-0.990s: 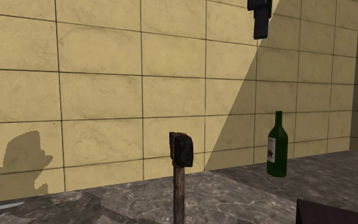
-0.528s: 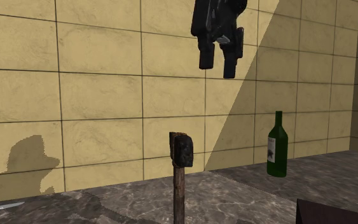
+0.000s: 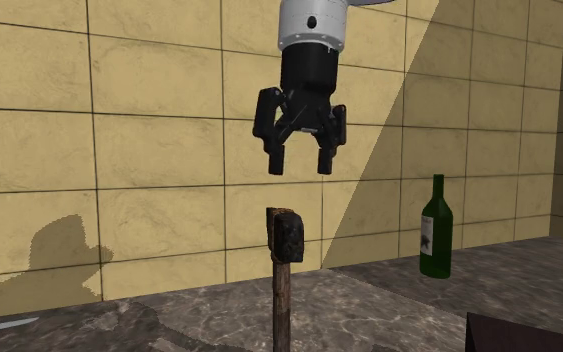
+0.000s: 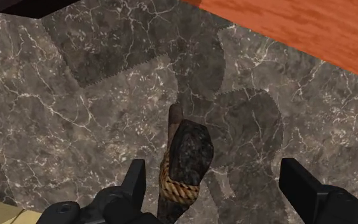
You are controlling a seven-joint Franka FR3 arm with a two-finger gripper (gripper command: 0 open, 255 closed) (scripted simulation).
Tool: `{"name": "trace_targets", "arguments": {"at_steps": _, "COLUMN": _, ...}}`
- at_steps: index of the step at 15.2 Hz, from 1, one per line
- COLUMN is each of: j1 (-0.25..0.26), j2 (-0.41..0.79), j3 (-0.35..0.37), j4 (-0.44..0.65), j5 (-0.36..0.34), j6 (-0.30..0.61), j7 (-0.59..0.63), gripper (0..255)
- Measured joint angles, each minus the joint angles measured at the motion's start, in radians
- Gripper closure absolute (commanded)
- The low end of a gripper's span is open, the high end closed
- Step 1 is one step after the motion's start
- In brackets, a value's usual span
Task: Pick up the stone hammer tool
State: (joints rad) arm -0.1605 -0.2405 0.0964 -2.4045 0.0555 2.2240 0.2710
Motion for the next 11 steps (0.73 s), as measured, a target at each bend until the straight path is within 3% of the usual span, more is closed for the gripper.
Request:
{"name": "trace_targets", "arguments": {"at_steps": 6, "j1": -0.038, "j2": 0.207, "j3": -0.002, "j4": 0.078, "j5": -0.06, "j6": 0.132, "j7": 0.142, "gripper": 0}}
{"name": "trace_targets", "arguments": {"at_steps": 11, "j1": -0.043, "j2": 0.268, "j3": -0.007, "j4": 0.069, "j5": -0.074, "j6": 0.203, "j7": 0.161, "gripper": 0}}
